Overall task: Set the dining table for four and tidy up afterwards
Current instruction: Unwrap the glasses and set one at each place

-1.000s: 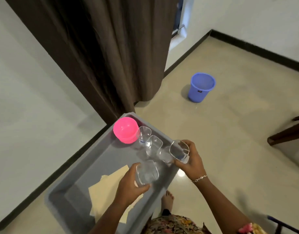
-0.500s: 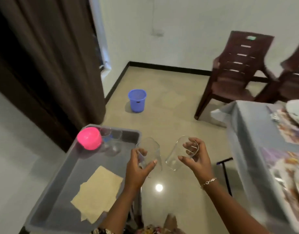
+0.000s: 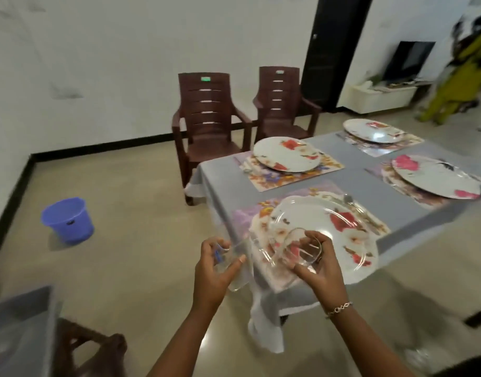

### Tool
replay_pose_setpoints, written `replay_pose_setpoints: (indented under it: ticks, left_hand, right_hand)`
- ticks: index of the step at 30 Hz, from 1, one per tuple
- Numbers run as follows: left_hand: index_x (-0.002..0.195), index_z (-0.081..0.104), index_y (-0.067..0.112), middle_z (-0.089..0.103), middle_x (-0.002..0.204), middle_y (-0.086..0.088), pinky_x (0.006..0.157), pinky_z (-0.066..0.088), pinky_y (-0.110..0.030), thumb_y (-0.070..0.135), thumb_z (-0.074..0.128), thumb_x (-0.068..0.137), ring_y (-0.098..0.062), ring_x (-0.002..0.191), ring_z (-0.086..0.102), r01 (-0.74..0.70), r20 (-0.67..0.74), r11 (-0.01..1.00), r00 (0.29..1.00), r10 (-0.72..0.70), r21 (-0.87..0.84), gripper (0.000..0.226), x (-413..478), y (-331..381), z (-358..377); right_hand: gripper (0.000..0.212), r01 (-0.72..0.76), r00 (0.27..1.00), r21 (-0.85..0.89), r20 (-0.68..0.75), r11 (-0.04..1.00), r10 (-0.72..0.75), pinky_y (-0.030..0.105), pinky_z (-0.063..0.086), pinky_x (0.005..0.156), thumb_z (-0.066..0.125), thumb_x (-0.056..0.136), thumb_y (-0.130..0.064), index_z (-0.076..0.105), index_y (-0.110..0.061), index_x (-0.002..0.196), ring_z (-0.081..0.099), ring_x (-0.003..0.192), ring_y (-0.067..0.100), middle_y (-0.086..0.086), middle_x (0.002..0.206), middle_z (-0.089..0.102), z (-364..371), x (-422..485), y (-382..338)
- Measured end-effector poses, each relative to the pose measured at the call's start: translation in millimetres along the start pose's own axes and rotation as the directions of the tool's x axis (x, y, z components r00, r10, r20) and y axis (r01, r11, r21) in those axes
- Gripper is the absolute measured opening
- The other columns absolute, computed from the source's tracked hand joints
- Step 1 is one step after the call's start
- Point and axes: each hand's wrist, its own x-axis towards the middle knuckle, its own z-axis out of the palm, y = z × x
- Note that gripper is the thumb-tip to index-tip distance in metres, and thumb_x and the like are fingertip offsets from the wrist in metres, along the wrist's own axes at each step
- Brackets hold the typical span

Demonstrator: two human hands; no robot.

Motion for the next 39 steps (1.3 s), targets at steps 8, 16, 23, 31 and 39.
replay_pose_setpoints:
  ticks: [8,16,23,31,39]
  left_hand:
    - [0.093,0.047,0.016,0.059,0.100,0.006,0.080,0.046,-0.018,0.028,0.080,0.072,-0.008,0.097,0.058,-0.043,0.049,0.999,0.998,0.043,-0.004,0.041,33.2,27.6,164.3]
    - [0.096,0.044,0.031,0.058,0.107,0.012,0.075,0.045,-0.016,0.037,0.074,0.070,-0.006,0.097,0.058,-0.052,0.025,0.998,0.998,0.051,0.034,0.040,75.0,34.6,229.5]
    - [0.092,0.044,0.031,0.056,0.095,0.013,0.075,0.045,-0.021,0.022,0.073,0.078,-0.005,0.088,0.055,-0.044,-0.032,0.998,0.998,0.046,0.055,0.034,137.2,29.9,264.2]
    - [0.094,0.044,0.028,0.058,0.095,0.014,0.075,0.046,-0.019,0.032,0.079,0.073,-0.004,0.090,0.056,-0.014,-0.027,0.998,1.000,0.016,0.060,0.041,199.9,11.6,290.1]
    - [0.095,0.044,0.028,0.058,0.093,0.009,0.074,0.044,-0.018,0.045,0.070,0.062,-0.005,0.087,0.057,0.042,-0.061,0.999,0.997,-0.040,0.032,0.046,235.8,-10.1,302.2]
  right_hand:
    - [0.081,-0.056,0.989,-0.087,-0.144,0.995,0.043,0.013,0.047,0.081,0.071,0.049,-0.047,0.044,-0.022,0.122,0.055,0.106,0.003,-0.009,0.115,0.057,-168.2,34.9,38.5]
    - [0.071,-0.080,0.976,-0.093,-0.208,0.992,0.059,0.020,0.046,0.081,0.074,0.050,-0.044,0.044,-0.027,0.112,0.055,0.103,0.018,0.006,0.114,0.054,-237.3,99.3,65.3]
    - [0.069,-0.094,0.981,-0.172,-0.183,0.981,0.062,0.020,0.042,0.082,0.076,0.058,-0.036,0.040,-0.025,0.116,0.053,0.107,0.018,0.004,0.119,0.053,-237.1,194.9,84.8]
    - [0.065,-0.120,0.990,-0.266,-0.108,0.957,0.094,0.026,0.042,0.086,0.082,0.066,-0.021,0.043,-0.014,0.118,0.052,0.106,0.019,0.007,0.118,0.053,-204.4,306.7,116.1]
    - [0.064,-0.201,0.979,-0.379,-0.121,0.903,0.167,0.024,0.038,0.076,0.084,0.063,-0.027,0.042,-0.012,0.110,0.050,0.096,0.019,0.001,0.105,0.048,-172.7,354.9,156.7]
